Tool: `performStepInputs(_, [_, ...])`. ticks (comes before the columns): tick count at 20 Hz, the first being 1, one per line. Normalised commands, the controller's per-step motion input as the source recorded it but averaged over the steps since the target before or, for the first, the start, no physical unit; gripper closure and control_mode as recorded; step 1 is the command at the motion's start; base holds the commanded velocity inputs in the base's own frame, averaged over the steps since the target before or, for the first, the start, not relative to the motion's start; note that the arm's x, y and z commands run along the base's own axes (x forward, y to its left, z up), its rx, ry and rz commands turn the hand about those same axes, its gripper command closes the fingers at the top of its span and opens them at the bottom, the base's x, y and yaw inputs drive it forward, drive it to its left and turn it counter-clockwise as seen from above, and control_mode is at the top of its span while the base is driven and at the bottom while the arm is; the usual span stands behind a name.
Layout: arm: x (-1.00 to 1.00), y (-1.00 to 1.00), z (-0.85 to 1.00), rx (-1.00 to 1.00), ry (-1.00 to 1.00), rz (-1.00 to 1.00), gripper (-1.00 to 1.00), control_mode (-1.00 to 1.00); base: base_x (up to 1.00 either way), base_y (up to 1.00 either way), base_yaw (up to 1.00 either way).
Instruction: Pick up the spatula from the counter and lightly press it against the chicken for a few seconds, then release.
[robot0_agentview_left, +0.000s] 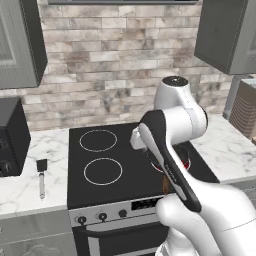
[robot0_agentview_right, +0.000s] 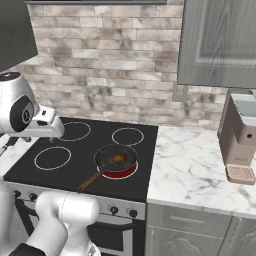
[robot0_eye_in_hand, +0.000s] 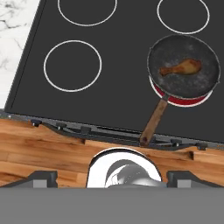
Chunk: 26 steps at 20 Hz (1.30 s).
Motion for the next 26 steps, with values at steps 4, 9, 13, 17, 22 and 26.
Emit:
performStepInputs(4, [-0.3, 0.46, -0.18, 0.02, 0.0, 0.0, -1.0, -1.0, 0.0, 0.0, 0.0])
performStepInputs(9, [-0.22, 0.44, -0.03, 0.0, 0.0, 0.0, -1.0, -1.0, 0.0, 0.0, 0.0])
performStepInputs(13, [-0.13, 0.39, 0.0, 0.0, 0.0, 0.0, -1.0, -1.0, 0.0, 0.0, 0.0])
performStepInputs(17, [-0.09, 0.37, 0.0, 0.0, -0.04, 0.0, -1.0, -1.0, 0.0, 0.0, 0.0])
performStepInputs(22, [-0.01, 0.39, 0.0, 0.0, -0.07, 0.0, -1.0, -1.0, 0.0, 0.0, 0.0])
performStepInputs(26, [0.0, 0.3, 0.0, 0.02, 0.0, 0.0, -1.0, -1.0, 0.0, 0.0, 0.0])
